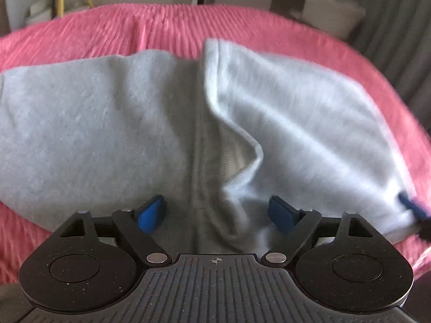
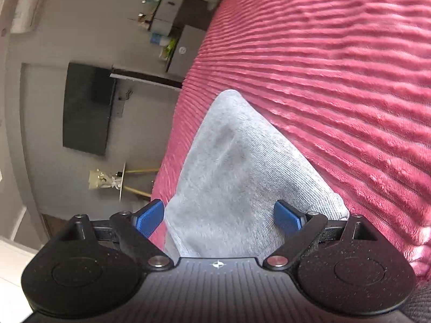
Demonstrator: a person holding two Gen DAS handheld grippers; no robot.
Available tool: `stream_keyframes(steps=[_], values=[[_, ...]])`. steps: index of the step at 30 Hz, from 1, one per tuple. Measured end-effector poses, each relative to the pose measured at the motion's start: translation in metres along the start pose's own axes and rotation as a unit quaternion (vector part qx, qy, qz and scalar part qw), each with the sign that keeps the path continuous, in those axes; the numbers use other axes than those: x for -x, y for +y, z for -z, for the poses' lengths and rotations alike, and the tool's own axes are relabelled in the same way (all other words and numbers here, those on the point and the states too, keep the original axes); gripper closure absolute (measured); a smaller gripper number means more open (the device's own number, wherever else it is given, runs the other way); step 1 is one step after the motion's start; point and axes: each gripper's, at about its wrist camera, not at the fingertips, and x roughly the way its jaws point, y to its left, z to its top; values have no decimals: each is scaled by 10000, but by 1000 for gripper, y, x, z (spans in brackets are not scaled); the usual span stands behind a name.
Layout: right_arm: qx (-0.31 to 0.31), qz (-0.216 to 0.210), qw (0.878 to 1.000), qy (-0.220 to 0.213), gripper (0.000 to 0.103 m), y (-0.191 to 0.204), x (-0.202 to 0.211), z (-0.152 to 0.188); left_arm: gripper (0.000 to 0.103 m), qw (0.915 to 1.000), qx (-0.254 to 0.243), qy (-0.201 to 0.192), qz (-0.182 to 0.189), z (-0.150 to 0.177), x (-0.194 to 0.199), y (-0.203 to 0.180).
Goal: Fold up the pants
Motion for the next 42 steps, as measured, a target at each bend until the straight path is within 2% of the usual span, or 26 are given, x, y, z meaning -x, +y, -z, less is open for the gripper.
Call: stream_keyframes(steps=[2, 4, 5, 9, 11, 14, 16, 18, 21, 24, 26, 27, 29, 31, 34, 37, 42], values=[[153, 40, 9999, 42, 10, 1, -4, 1, 26, 9999, 56, -112, -40, 0, 3, 2], [309, 95, 9995, 55, 8, 7, -9, 3, 31, 9999, 70, -149, -29, 2, 3, 3], [414, 144, 9990, 75, 8, 11, -13, 5, 39, 9998, 108, -174, 9, 2, 4, 3], [925, 342, 9951, 117, 7, 19, -6, 8, 52, 9995, 231, -224, 76, 2, 8, 7], [1285, 509, 9903, 156, 7, 26, -6, 13, 64, 9991, 340, -237, 101, 2, 10, 10], [1839, 775, 9797, 183, 7, 39, -7, 22, 72, 9987, 418, -262, 116, 3, 15, 12], [2126, 894, 9728, 203, 7, 46, -8, 28, 74, 9988, 388, -297, 59, 5, 19, 10], [2253, 949, 9694, 223, 7, 49, -6, 31, 75, 9991, 235, -350, -82, 8, 25, 6], [2126, 1016, 9716, 220, 7, 52, 3, 33, 73, 9990, 143, -385, -161, 9, 29, 3], [1924, 1240, 9729, 325, 7, 54, 19, 42, 65, 9986, 463, -270, -35, 8, 26, 14], [1847, 1466, 9696, 651, 7, 50, 21, 53, 63, 9974, 696, -195, 76, 7, 24, 21], [2052, 1490, 9644, 750, 7, 52, 20, 60, 63, 9970, 746, -172, 110, 7, 23, 23], [2428, 1510, 9557, 699, 7, 60, 18, 67, 62, 9972, 722, -168, 100, 7, 23, 23], [2348, 1501, 9581, 664, 7, 61, 12, 64, 61, 9979, 621, -193, 44, 7, 24, 20], [1849, 1576, 9688, 482, 7, 53, 5, 50, 59, 9984, 527, -219, -40, 9, 25, 17], [1405, 1540, 9766, 525, 7, 42, -1, 42, 58, 9984, 524, -206, -64, 9, 24, 17], [1500, 935, 9827, 549, 7, 47, 5, 45, 55, 9983, 534, -194, -87, 8, 22, 18]])
